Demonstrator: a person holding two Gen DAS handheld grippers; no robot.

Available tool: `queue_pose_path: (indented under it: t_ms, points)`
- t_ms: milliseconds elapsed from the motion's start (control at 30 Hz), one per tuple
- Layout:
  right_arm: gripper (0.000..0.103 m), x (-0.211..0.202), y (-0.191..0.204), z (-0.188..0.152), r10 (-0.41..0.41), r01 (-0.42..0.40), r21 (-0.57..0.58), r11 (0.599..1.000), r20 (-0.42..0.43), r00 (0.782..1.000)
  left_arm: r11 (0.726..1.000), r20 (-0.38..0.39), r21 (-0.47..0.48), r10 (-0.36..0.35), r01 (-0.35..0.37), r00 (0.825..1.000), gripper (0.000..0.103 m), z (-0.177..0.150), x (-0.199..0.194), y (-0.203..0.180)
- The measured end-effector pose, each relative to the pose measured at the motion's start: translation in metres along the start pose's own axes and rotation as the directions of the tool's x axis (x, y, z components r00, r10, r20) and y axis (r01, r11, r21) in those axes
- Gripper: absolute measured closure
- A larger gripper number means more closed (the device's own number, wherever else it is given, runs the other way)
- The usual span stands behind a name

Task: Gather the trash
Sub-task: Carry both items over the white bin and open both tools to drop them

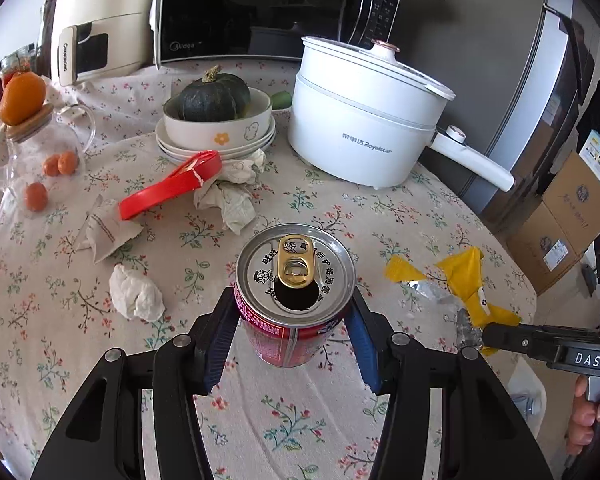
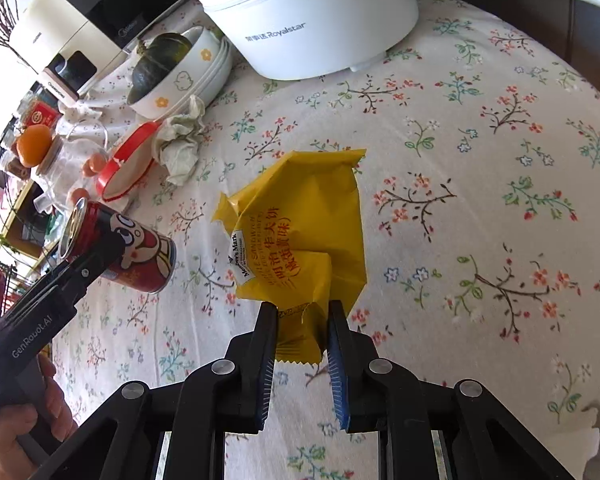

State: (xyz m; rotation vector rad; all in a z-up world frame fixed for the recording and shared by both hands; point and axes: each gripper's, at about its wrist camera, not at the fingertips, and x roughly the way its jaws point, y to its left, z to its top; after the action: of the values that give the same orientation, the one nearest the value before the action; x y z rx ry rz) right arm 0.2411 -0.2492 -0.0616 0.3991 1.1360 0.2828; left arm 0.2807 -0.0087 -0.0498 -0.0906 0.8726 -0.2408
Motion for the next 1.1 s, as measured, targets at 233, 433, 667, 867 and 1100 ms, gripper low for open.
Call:
queue_pose_path:
  t_ms: [233, 433, 667, 867, 1100]
  points:
    - [0.081, -0.04, -0.005, -0.031, -0.04, 0.04, -0.022, 0.999, -0.007, 0.999, 1.0, -0.034, -0.003, -0.029, 0.029, 0.999, 0.048, -0.033, -0.035, -0.022]
    - [0.081, -0.068, -0.032, -0.063, -0.087, 0.087, 0.003, 0.996, -0.027, 0.996, 0.994, -0.058, 0.041, -0.099, 0.101, 0.993, 0.048, -0.063, -0.055, -0.058]
    - [0.081, -0.087, -0.073, -0.097, -0.173, 0.176, 0.037, 0.984, -0.071, 0.982, 0.962, -0.121, 0.147, -0.213, 0.23, 0.97, 0.048, -0.097, -0.064, -0.126]
    - [0.081, -0.092, -0.106, -0.12, -0.241, 0.249, 0.054, 0.967, -0.125, 0.962, 0.918, -0.195, 0.238, -0.276, 0.318, 0.941, 0.047, -0.125, -0.055, -0.187]
    - [0.08, -0.088, -0.139, -0.139, -0.295, 0.317, 0.075, 0.946, -0.213, 0.932, 0.877, -0.291, 0.29, -0.3, 0.383, 0.908, 0.047, -0.156, -0.028, -0.233]
